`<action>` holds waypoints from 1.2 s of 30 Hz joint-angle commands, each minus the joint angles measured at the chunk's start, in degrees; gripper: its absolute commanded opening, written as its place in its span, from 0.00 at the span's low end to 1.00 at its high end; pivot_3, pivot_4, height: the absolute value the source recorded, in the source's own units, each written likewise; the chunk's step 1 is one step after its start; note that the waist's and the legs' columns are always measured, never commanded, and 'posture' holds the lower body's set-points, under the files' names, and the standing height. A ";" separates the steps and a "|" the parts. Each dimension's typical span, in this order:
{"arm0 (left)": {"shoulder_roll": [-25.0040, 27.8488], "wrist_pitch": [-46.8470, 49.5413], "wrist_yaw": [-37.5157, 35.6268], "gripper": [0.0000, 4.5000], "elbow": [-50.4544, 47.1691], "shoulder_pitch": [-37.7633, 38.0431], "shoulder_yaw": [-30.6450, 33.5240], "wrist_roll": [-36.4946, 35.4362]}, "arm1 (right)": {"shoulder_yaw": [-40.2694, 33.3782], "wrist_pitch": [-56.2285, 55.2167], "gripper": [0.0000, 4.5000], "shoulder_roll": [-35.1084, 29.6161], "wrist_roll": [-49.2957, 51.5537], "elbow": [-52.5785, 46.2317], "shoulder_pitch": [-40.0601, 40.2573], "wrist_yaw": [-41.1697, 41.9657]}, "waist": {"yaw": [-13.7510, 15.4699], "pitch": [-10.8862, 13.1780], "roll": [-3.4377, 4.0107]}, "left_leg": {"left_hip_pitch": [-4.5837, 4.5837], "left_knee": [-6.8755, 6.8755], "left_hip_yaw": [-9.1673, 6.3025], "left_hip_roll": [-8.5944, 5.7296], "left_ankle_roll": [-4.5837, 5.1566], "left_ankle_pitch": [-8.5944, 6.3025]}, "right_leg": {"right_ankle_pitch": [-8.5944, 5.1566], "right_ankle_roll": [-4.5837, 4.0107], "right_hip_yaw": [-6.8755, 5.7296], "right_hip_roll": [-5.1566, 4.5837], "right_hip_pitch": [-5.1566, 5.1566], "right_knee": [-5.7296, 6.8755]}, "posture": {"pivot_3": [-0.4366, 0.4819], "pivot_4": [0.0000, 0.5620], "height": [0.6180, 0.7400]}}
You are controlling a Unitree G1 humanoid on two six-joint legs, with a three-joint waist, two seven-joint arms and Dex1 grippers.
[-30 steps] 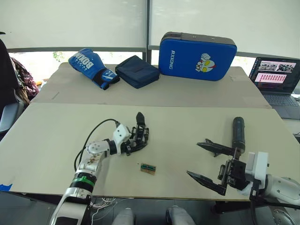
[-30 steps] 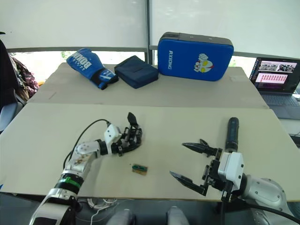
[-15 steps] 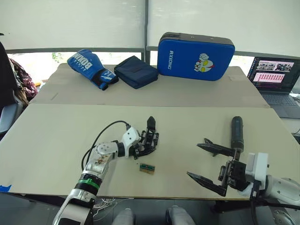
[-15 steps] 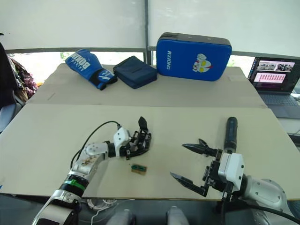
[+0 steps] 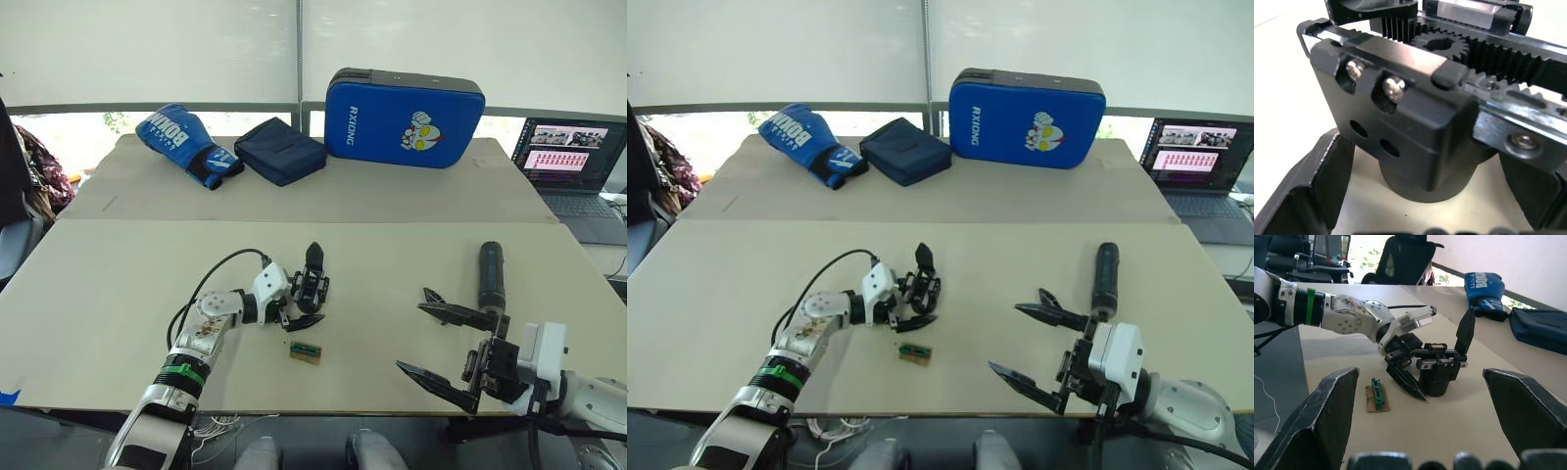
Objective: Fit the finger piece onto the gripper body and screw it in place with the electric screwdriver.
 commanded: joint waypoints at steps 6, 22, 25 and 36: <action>9.70 1.16 -7.42 0.97 -3.97 5.17 7.37 -7.09 | -7.63 -0.43 1.00 -0.14 2.40 -3.13 5.86 -0.12 | -0.11 0.00 0.02 | 0.00 -0.03 0.00 0.04 0.02 -0.01 | -0.02 -0.05 0.00 0.03 -0.05 0.04 | 0.48 0.27 1.00; 21.57 8.77 -21.09 0.97 -19.35 9.34 19.58 -24.55 | -16.85 4.54 1.00 6.64 0.96 -1.97 16.22 -11.30 | 0.02 0.03 0.08 | -0.09 -0.03 0.05 0.13 0.00 -0.02 | -0.08 -0.07 0.02 -0.03 -0.10 -0.05 | 0.48 0.27 1.00; 21.53 14.05 -20.32 0.97 -25.14 9.69 19.15 -27.76 | -16.82 22.86 1.00 -5.31 5.70 -2.95 6.60 -19.38 | -0.89 0.09 0.08 | -0.10 -0.03 0.19 0.12 0.00 -0.02 | -0.02 -0.07 0.10 -0.04 -0.15 -0.01 | 0.48 0.27 1.00; 19.18 19.10 -18.76 0.97 -33.64 10.39 15.33 -29.34 | 12.76 67.91 1.00 -28.22 10.77 14.97 -37.01 -23.81 | 0.32 0.32 0.04 | -0.59 0.00 0.25 0.07 0.08 -0.05 | 0.08 -0.31 0.10 -0.01 -0.62 -0.08 | 0.48 0.27 1.00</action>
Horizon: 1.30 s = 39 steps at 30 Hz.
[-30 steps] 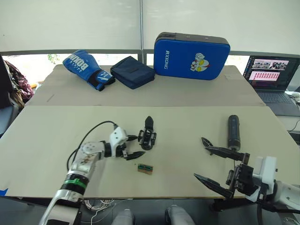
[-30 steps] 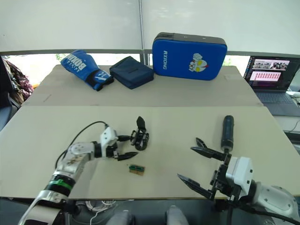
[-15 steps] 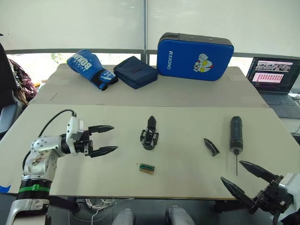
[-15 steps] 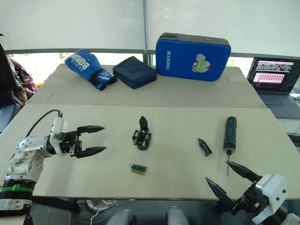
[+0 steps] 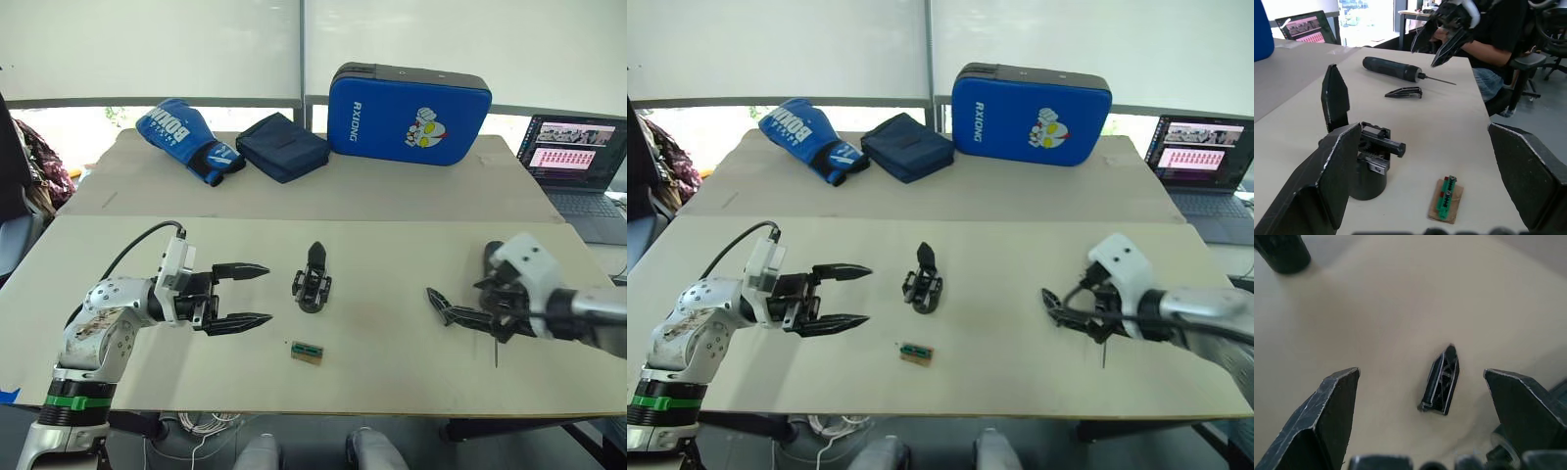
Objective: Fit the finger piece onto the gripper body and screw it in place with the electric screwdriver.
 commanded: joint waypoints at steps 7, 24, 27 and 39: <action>-0.16 -0.30 1.39 0.97 -3.83 0.15 -0.40 -0.14 | 21.61 11.00 1.00 6.27 -11.71 16.73 -20.93 1.32 | -0.42 0.01 -0.01 | -0.68 0.15 0.16 -0.08 0.01 0.01 | 0.34 -0.10 0.16 -0.06 -0.70 -0.01 | 0.48 0.27 1.00; 0.17 -0.60 3.83 1.00 -5.89 2.23 0.53 -0.21 | 25.59 12.04 0.34 7.45 -18.39 15.91 -21.11 7.06 | -0.30 0.00 -0.01 | -0.59 0.20 0.15 -0.04 0.02 0.00 | 0.35 -0.10 0.14 -0.01 -0.64 0.04 | 0.48 0.27 1.00; -1.19 1.29 7.21 1.00 -6.48 1.15 1.47 -1.80 | 20.19 9.61 0.24 8.38 -18.45 11.82 -19.22 6.38 | -0.22 0.00 -0.02 | -0.61 0.20 0.15 -0.04 0.02 0.00 | 0.35 -0.10 0.14 -0.01 -0.65 0.05 | 0.48 0.27 1.00; -15.89 18.46 40.90 1.00 -9.61 -10.03 7.70 -17.17 | 1.96 -7.89 0.24 24.25 -22.00 -9.16 -20.54 -6.39 | -0.28 0.01 -0.03 | -0.65 0.46 0.06 -0.06 0.01 0.00 | 0.42 -0.04 0.14 -0.01 -0.63 0.23 | 0.48 0.27 1.00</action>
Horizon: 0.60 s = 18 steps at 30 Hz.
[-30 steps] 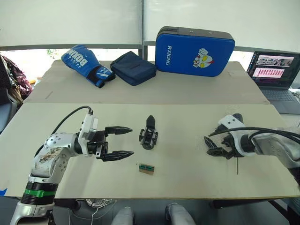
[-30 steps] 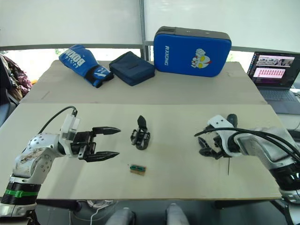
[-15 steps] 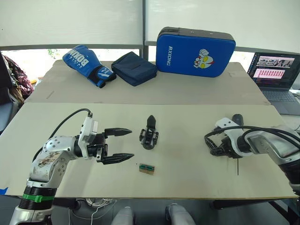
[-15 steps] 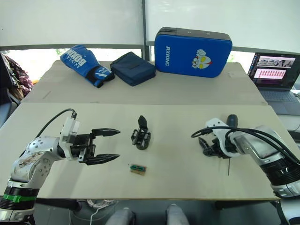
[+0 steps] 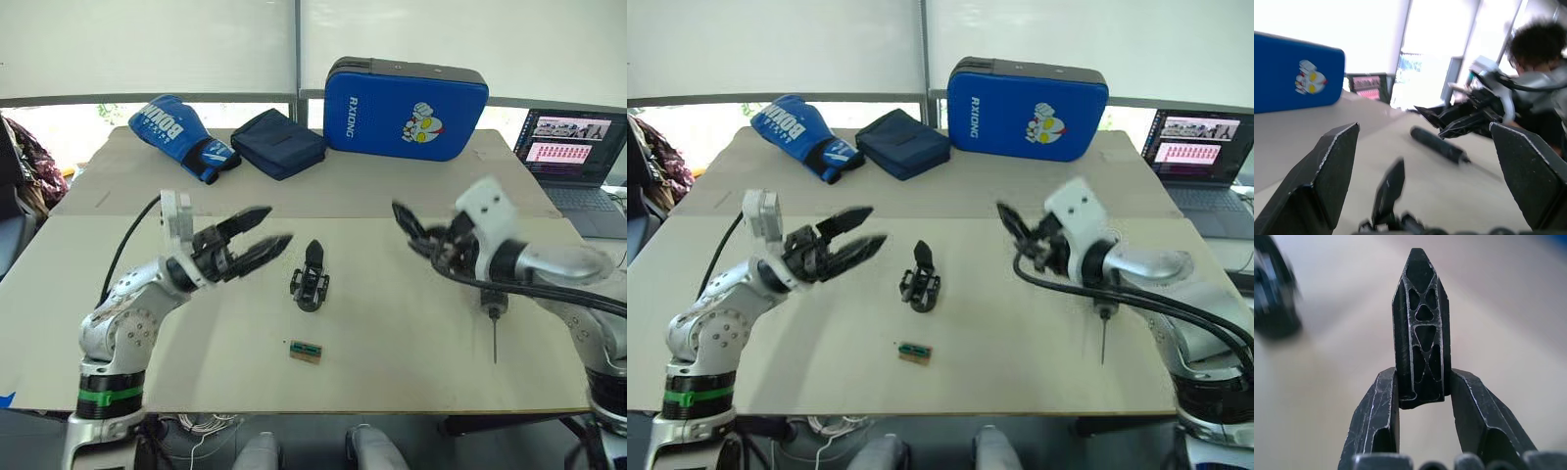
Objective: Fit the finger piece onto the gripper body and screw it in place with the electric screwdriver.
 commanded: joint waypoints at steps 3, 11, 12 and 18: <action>-7.23 5.18 15.23 1.00 -0.17 -7.85 -0.40 -3.37 | 5.65 -9.90 0.24 6.00 -7.55 -5.48 -5.39 -6.97 | 0.16 0.00 0.00 | -0.06 0.09 -0.01 -0.04 -0.01 0.01 | 0.06 0.01 0.00 -0.02 -0.02 0.00 | 0.48 0.27 1.00; -17.27 6.14 22.32 1.00 1.53 -12.46 -1.43 -5.32 | 16.17 -16.74 0.24 9.27 -16.09 -5.31 -5.46 -7.40 | 0.09 0.00 -0.01 | -0.08 0.13 0.00 -0.07 -0.02 0.01 | 0.10 0.00 0.01 -0.04 -0.02 -0.03 | 0.48 0.27 1.00; -18.02 6.27 23.03 1.00 1.54 -12.63 -1.30 -5.56 | 16.85 -16.99 0.24 9.56 -16.50 -5.53 -5.28 -7.13 | 0.09 -0.01 -0.01 | -0.07 0.13 0.00 -0.07 -0.02 0.01 | 0.11 -0.01 0.01 -0.04 -0.02 -0.02 | 0.48 0.27 1.00; -19.75 6.80 24.17 1.00 0.59 -12.05 -1.48 -6.50 | 18.34 -17.50 0.24 10.73 -18.48 -5.84 -4.65 -6.14 | -0.07 -0.01 -0.01 | -0.04 0.13 0.00 -0.06 -0.01 0.01 | 0.12 -0.03 0.01 0.00 -0.02 0.00 | 0.48 0.27 1.00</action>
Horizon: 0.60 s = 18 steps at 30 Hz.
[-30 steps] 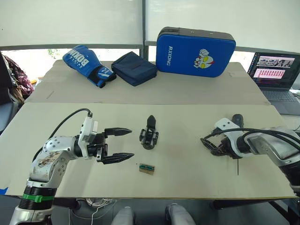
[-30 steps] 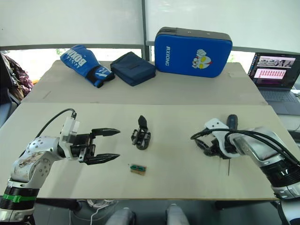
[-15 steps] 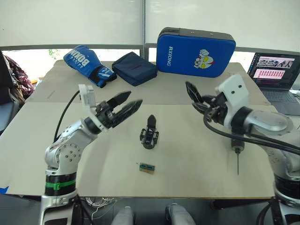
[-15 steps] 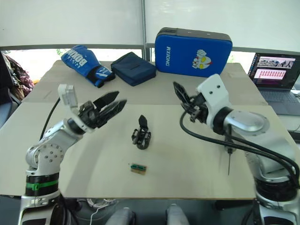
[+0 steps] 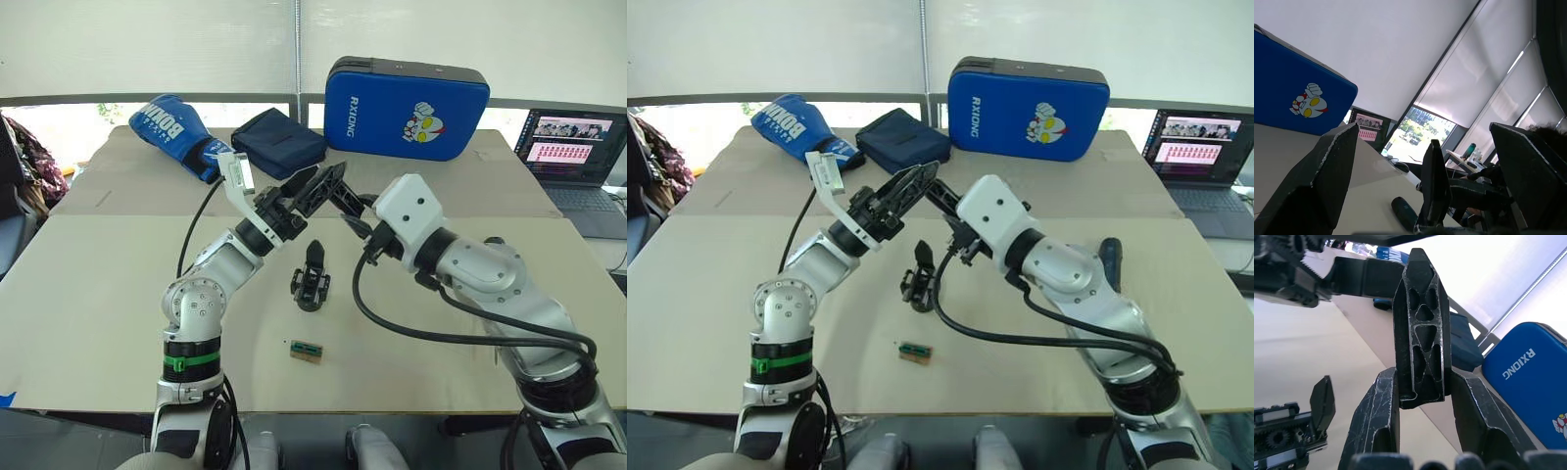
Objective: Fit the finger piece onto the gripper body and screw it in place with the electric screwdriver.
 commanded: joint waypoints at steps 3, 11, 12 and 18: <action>-0.05 0.62 0.03 0.82 -2.50 0.44 -0.25 -2.24 | -0.60 -2.20 0.24 0.40 -2.39 -1.96 -0.46 0.86 | 0.07 0.00 0.00 | 0.00 0.00 0.00 0.00 0.00 0.00 | 0.00 0.00 0.00 0.00 0.00 -0.01 | 0.48 0.27 1.00; -1.58 0.09 1.55 0.00 -3.81 1.91 -0.40 -2.88 | -0.06 -1.86 0.24 0.54 -4.00 -2.20 -0.21 2.31 | 0.10 0.00 0.00 | -0.01 0.01 0.00 -0.01 0.00 0.00 | 0.00 0.00 0.00 -0.01 0.01 -0.02 | 0.48 0.27 1.00; -1.70 -0.03 1.62 0.00 -3.86 1.98 -0.35 -2.96 | -0.12 -1.75 0.24 0.68 -4.14 -2.32 -0.14 2.42 | 0.10 0.00 0.00 | 0.00 0.01 0.00 -0.01 0.00 0.00 | 0.00 0.00 0.00 -0.01 0.01 -0.02 | 0.48 0.27 1.00; -2.42 -1.19 1.49 0.00 -2.63 1.14 1.37 -4.60 | -2.65 -2.49 0.62 -0.53 -3.92 -3.34 0.82 5.19 | 0.09 0.00 0.00 | 0.00 0.01 0.00 -0.01 0.00 0.00 | 0.00 0.00 0.00 -0.01 0.01 -0.02 | 0.48 0.27 1.00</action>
